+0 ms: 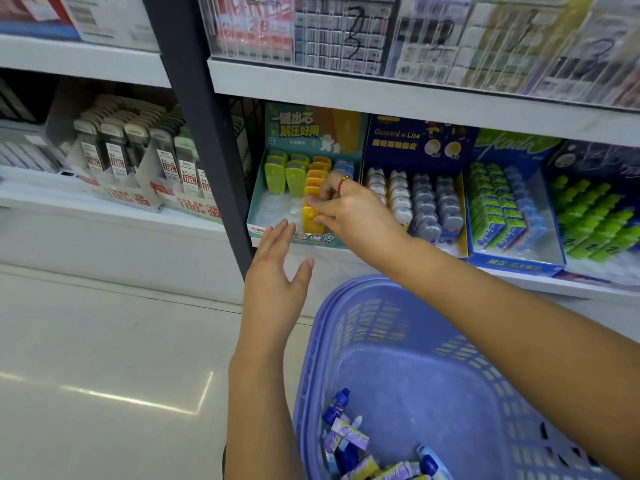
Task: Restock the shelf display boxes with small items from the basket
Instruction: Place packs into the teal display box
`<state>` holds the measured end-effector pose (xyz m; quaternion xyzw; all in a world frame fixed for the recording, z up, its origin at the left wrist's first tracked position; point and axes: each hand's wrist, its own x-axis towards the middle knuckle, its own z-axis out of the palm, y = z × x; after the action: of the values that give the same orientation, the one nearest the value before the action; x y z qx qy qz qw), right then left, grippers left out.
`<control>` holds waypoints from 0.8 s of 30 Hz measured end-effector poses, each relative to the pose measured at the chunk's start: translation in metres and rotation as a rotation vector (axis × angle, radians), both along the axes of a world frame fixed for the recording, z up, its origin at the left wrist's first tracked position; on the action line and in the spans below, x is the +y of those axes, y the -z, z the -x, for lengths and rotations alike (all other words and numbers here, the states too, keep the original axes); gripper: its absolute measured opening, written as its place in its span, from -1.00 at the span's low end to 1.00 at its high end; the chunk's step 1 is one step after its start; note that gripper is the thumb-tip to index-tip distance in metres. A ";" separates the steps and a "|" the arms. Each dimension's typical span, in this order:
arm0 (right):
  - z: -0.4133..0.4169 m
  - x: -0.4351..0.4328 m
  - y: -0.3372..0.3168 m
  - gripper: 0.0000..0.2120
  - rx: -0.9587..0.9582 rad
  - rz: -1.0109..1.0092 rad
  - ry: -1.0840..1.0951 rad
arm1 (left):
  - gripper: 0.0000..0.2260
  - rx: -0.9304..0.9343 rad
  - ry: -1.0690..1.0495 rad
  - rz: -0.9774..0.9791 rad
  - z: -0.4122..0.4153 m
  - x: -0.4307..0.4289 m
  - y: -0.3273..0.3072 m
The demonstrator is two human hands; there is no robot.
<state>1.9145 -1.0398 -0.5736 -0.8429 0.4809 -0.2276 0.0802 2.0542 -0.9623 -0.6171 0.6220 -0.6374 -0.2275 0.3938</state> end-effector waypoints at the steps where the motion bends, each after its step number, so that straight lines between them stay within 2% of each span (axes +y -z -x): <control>1: 0.000 0.001 0.001 -0.76 -0.009 -0.008 0.018 | -0.50 0.000 0.004 -0.004 0.000 0.001 -0.001; 4: -0.003 0.005 -0.001 -0.81 -0.055 -0.034 0.036 | -0.49 -0.007 0.017 -0.023 0.000 0.001 -0.003; 5: -0.004 0.005 0.000 -0.83 -0.001 -0.021 0.035 | -0.48 -0.012 0.021 -0.032 0.001 0.001 -0.004; 8: -0.002 0.007 0.002 -0.71 0.171 0.014 0.035 | -0.45 -0.019 0.021 -0.060 0.003 0.003 -0.007; 12: 0.002 0.009 0.001 -0.64 0.164 -0.070 0.060 | -0.46 -0.008 0.004 -0.073 0.007 0.014 -0.016; 14: 0.005 0.014 -0.005 -0.60 0.155 -0.110 0.049 | -0.50 0.001 -0.018 -0.046 0.009 0.023 -0.022; 17: 0.019 0.038 -0.020 -0.53 0.084 -0.014 0.003 | -0.67 0.082 -0.041 -0.037 0.014 0.034 -0.035; 19: 0.031 0.065 -0.028 -0.58 -0.037 0.114 -0.051 | -0.81 0.089 -0.014 -0.048 0.022 0.039 -0.041; 21: 0.048 0.093 -0.022 -0.72 -0.106 0.144 -0.088 | -0.92 0.012 0.066 -0.108 0.035 0.042 -0.040; 22: 0.058 0.106 -0.012 -0.77 -0.112 0.090 -0.077 | -0.91 -0.043 0.120 -0.179 0.044 0.043 -0.035; 24: 0.080 0.126 0.019 -0.84 -0.049 -0.158 -0.011 | -0.90 -0.151 0.223 -0.379 0.062 0.045 -0.016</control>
<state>1.8342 -0.9139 -0.5931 -0.8308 0.4907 -0.2091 0.1592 1.9927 -0.9175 -0.6013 0.6257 -0.6758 -0.3382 0.1935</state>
